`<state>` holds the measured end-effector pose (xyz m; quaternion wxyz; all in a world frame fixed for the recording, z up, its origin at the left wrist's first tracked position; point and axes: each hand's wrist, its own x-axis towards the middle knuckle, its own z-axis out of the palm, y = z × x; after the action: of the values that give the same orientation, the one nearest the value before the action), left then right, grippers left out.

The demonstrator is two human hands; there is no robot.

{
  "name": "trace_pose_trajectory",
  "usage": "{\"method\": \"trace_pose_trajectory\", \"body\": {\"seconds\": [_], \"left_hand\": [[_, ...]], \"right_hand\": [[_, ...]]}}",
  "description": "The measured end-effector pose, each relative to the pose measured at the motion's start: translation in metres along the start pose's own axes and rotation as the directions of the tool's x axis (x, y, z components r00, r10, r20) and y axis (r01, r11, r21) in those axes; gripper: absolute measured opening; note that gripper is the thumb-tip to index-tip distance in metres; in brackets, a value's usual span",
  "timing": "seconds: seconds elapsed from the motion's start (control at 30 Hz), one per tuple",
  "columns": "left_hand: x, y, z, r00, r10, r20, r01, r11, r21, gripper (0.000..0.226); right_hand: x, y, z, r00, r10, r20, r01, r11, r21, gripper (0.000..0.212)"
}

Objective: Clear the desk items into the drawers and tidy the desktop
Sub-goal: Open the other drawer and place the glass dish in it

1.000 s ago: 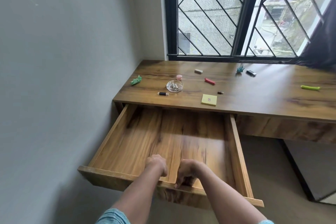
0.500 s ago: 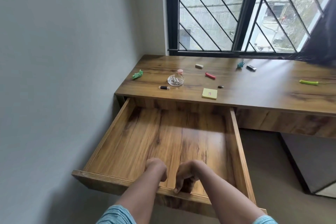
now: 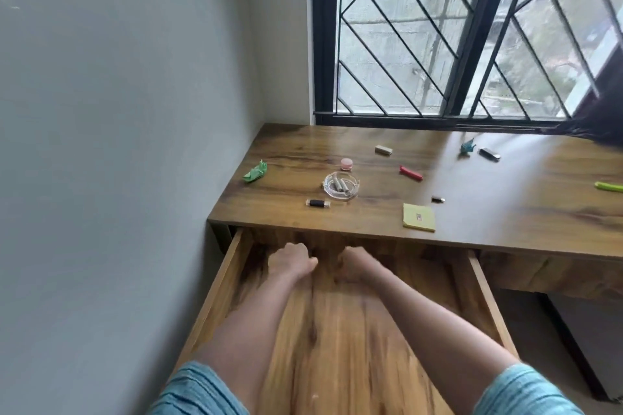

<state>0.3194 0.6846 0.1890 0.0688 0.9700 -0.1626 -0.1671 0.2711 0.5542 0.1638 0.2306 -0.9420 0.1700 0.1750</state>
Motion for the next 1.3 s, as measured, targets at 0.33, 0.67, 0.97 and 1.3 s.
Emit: {"method": "trace_pose_trajectory", "body": {"seconds": [0.33, 0.67, 0.97, 1.3], "left_hand": [[0.169, -0.009, -0.035, 0.995, 0.054, -0.088, -0.081, 0.936, -0.343, 0.034], [0.224, -0.002, -0.023, 0.975, 0.119, -0.187, -0.188, 0.892, -0.412, 0.033], [0.227, 0.007, -0.024, 0.969, 0.125, -0.213, -0.212, 0.863, -0.459, 0.032], [0.227, 0.038, -0.03, 0.962, 0.083, -0.259, -0.216, 0.812, -0.542, 0.032]], "right_hand": [[0.186, -0.03, -0.096, 0.923, -0.07, -0.38, -0.026, 0.97, -0.24, 0.042], [0.253, -0.037, -0.115, 0.976, 0.06, -0.208, -0.121, 0.947, -0.296, 0.049], [0.249, -0.032, -0.139, 0.931, 0.061, -0.36, 0.001, 0.986, 0.169, 0.058], [0.216, 0.015, -0.141, 0.98, -0.02, -0.198, -0.009, 0.99, -0.142, 0.054]]}}
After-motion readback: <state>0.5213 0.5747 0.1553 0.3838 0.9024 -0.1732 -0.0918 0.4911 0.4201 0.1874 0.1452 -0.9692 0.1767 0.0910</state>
